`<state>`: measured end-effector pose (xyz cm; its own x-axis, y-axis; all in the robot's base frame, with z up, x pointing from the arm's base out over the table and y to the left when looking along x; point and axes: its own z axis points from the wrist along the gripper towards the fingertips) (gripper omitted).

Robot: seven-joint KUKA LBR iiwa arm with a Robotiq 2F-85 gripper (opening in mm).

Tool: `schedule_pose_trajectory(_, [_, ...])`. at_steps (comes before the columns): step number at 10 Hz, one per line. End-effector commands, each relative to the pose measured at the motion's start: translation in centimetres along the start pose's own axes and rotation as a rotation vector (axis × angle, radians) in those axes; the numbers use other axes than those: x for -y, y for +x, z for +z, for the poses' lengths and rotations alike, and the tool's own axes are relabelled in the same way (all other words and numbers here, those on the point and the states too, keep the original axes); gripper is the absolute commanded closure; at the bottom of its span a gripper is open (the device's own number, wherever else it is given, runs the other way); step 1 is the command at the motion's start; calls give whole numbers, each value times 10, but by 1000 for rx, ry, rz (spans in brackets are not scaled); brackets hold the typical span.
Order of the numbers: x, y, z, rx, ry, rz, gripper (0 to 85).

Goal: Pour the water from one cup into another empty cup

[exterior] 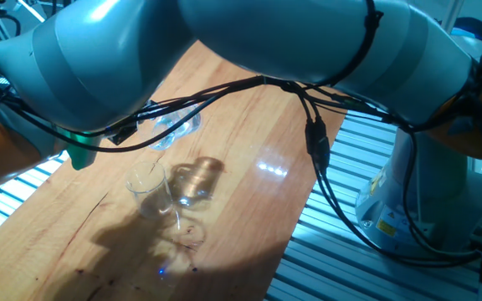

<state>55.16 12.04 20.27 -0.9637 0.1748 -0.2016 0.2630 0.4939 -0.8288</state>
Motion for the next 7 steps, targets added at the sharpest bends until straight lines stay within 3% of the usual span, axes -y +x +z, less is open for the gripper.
schedule_pose_trajectory(1, [0, 0, 0, -4, -3, 6, 850])
schedule_pose_trajectory(3, [0, 0, 0, -16, -9, 27, 850])
schedule_pose_trajectory(7, [0, 1, -1, -41, 9, 88, 850])
